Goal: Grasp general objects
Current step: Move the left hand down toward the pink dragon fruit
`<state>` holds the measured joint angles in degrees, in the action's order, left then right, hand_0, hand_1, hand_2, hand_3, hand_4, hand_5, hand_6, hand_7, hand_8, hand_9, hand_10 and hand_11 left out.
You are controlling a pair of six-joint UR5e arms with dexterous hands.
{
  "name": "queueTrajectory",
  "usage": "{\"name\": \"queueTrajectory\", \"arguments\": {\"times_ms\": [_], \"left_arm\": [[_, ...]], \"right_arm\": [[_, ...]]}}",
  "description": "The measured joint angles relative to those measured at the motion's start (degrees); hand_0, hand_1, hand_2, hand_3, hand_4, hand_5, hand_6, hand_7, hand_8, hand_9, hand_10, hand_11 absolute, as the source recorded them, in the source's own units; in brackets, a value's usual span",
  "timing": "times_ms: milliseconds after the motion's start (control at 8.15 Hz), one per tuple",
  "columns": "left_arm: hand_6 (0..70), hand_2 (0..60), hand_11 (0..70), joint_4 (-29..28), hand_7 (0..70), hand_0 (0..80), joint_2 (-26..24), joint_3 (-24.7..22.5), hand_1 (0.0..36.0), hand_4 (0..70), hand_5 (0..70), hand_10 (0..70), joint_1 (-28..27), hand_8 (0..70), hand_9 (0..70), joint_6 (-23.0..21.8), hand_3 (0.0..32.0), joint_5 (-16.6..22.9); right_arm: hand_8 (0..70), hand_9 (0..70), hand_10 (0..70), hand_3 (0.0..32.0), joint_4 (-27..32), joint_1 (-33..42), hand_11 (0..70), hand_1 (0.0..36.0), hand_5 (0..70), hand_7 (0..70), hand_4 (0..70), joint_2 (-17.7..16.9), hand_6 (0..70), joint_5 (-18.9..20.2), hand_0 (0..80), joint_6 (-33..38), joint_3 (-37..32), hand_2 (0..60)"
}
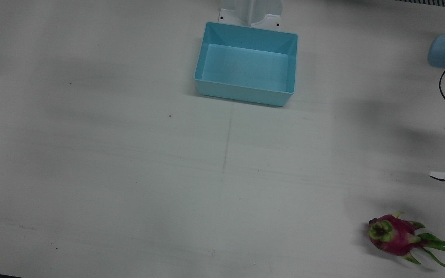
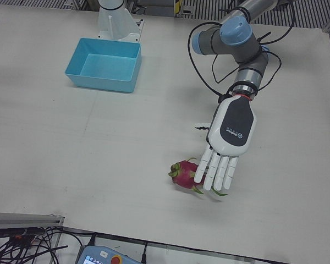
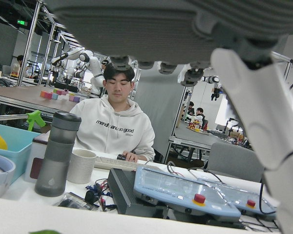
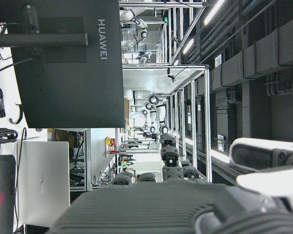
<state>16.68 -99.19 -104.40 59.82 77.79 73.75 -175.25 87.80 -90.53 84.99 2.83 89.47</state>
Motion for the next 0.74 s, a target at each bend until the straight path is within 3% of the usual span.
{"name": "queueTrajectory", "arguments": {"times_ms": [123, 245, 491, 736], "left_arm": [[0.0, 4.3, 4.1, 0.0, 4.2, 54.3, -0.2, 1.9, 21.1, 0.0, 19.7, 1.0, -1.0, 0.0, 0.0, 1.2, 0.0, -0.1], [0.0, 2.0, 3.8, 0.0, 4.2, 53.6, -1.6, 5.0, 19.9, 0.0, 21.8, 0.9, -2.9, 0.0, 0.0, 1.6, 0.0, -0.2], [0.0, 3.1, 4.6, 1.3, 4.7, 53.6, -6.8, 11.1, 20.1, 0.0, 21.8, 1.4, -6.1, 0.0, 0.0, 1.6, 0.0, -0.2], [0.0, 8.2, 6.4, 2.3, 6.8, 55.4, -9.9, 14.4, 22.9, 0.2, 24.9, 2.5, -7.0, 0.0, 0.0, 1.5, 0.0, -0.2]], "right_arm": [[0.0, 0.0, 0.0, 0.0, 0.0, 0.0, 0.0, 0.0, 0.0, 0.0, 0.0, 0.0, 0.0, 0.0, 0.0, 0.0, 0.0, 0.0], [0.0, 0.0, 0.0, 0.0, 0.0, 0.0, 0.0, 0.0, 0.0, 0.0, 0.0, 0.0, 0.0, 0.0, 0.0, 0.0, 0.0, 0.0], [0.0, 0.0, 0.0, 0.0, 0.0, 0.0, 0.0, 0.0, 0.0, 0.0, 0.0, 0.0, 0.0, 0.0, 0.0, 0.0, 0.0, 0.0], [0.0, 0.0, 0.0, 0.0, 0.0, 0.0, 0.0, 0.0, 0.0, 0.0, 0.0, 0.0, 0.0, 0.0, 0.0, 0.0, 0.0, 0.0]]}}
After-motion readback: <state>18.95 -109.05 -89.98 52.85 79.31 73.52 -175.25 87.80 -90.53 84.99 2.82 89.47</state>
